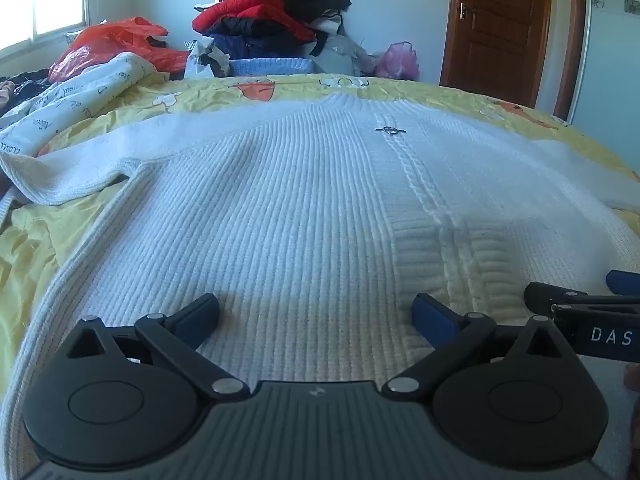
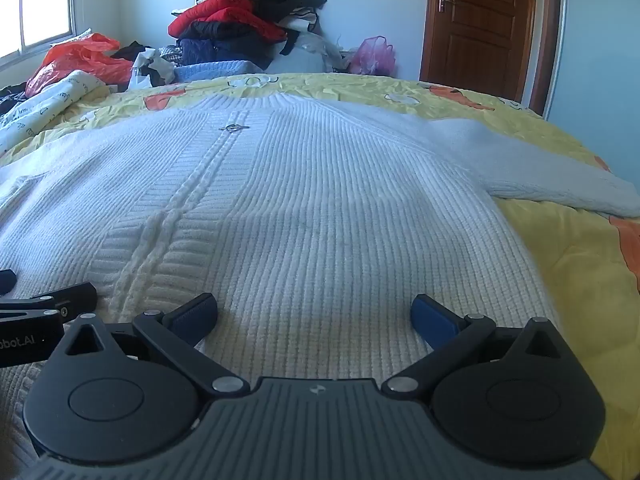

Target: Fold small clothes

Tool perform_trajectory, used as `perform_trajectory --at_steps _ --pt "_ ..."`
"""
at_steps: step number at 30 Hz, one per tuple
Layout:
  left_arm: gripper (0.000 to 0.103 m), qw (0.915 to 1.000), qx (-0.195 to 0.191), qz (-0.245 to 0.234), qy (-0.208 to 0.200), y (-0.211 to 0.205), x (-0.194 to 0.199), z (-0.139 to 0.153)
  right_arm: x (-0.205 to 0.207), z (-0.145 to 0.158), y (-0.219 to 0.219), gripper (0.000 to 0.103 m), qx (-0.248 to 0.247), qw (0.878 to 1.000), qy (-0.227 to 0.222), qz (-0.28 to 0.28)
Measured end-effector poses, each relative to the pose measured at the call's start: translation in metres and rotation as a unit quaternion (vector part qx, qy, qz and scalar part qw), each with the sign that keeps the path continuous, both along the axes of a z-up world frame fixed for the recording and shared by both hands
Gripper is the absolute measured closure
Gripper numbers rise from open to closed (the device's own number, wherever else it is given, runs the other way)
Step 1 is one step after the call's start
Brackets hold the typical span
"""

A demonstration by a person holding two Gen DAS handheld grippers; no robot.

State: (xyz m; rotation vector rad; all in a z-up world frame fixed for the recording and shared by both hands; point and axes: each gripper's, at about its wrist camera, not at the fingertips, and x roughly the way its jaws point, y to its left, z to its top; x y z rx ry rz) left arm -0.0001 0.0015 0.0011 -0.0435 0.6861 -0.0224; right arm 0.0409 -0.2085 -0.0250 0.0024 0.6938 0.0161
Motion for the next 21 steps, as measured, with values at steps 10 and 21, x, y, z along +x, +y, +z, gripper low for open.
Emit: perform_trajectory --at_steps 10,21 --pt "0.000 0.9996 0.019 0.000 0.022 -0.001 0.005 0.000 -0.001 0.000 0.000 0.000 0.003 1.000 0.001 0.000" --pt "0.000 0.9995 0.027 -0.004 0.016 -0.003 0.003 0.000 -0.001 0.000 0.000 0.000 0.003 1.000 0.000 0.000"
